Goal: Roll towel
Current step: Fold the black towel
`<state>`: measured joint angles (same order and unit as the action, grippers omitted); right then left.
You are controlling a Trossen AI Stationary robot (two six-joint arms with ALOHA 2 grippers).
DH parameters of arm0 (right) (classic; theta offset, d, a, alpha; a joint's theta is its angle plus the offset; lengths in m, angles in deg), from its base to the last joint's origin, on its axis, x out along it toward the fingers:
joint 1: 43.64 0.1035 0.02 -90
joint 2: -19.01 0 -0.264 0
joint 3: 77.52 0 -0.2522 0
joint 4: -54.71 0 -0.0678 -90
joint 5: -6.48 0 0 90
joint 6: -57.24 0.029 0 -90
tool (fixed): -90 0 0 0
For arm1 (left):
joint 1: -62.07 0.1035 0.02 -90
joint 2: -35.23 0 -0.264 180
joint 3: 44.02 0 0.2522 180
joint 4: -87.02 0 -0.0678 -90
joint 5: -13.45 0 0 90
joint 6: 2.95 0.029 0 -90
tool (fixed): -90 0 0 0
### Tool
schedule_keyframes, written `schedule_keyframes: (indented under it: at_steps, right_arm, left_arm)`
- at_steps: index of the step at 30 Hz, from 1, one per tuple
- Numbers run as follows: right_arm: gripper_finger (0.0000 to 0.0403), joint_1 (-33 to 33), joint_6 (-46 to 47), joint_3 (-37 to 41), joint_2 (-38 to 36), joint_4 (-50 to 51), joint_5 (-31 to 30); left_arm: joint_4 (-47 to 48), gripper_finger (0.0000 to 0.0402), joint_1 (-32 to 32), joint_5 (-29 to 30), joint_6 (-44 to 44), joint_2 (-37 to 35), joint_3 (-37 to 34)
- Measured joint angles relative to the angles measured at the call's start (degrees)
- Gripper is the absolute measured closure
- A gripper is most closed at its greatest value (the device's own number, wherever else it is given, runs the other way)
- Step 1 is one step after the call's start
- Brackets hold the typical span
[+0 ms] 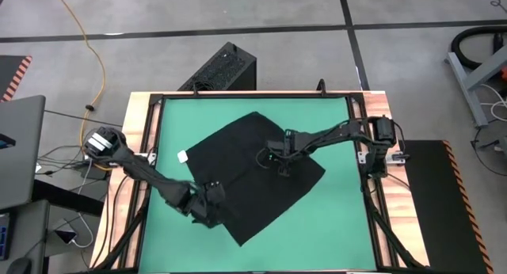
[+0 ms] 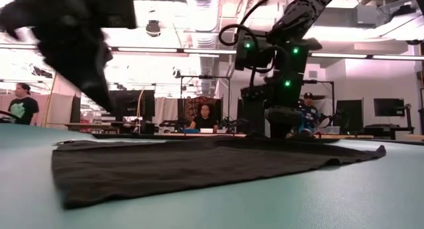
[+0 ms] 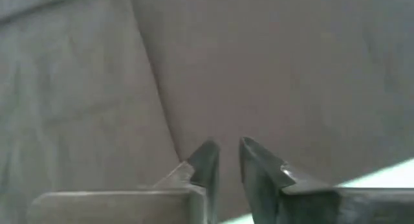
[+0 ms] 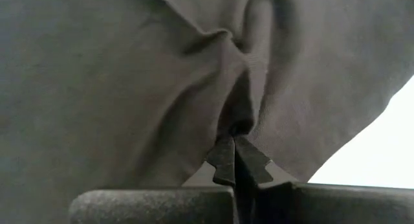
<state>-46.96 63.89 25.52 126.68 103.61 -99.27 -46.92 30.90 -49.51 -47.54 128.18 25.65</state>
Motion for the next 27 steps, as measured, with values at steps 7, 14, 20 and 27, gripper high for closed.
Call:
schedule_keyframes:
  at_steps: [7,14,20,27]
  right_arm:
    - [0.039,0.7,-0.5,0.0,0.0,-0.3,-0.8]
    - [0.039,0.7,-1.0,0.0,0.0,-0.3,-0.9]
    - [0.039,0.7,-2.3,0.0,0.0,-0.3,-1.1]
    - [0.0386,0.7,-5.7,0.0,-1.3,0.3,-2.7]
  left_arm:
    - [-2.3,0.0261,-2.4,-1.1,-9.4,0.1,-7.7]
    - [-4.4,0.0233,-2.2,-0.8,-12.3,0.1,-10.8]
    - [-5.7,0.0273,-1.3,-3.1,-15.1,-0.3,-14.4]
    - [-6.4,0.037,-0.2,-3.4,-15.4,-0.2,-15.5]
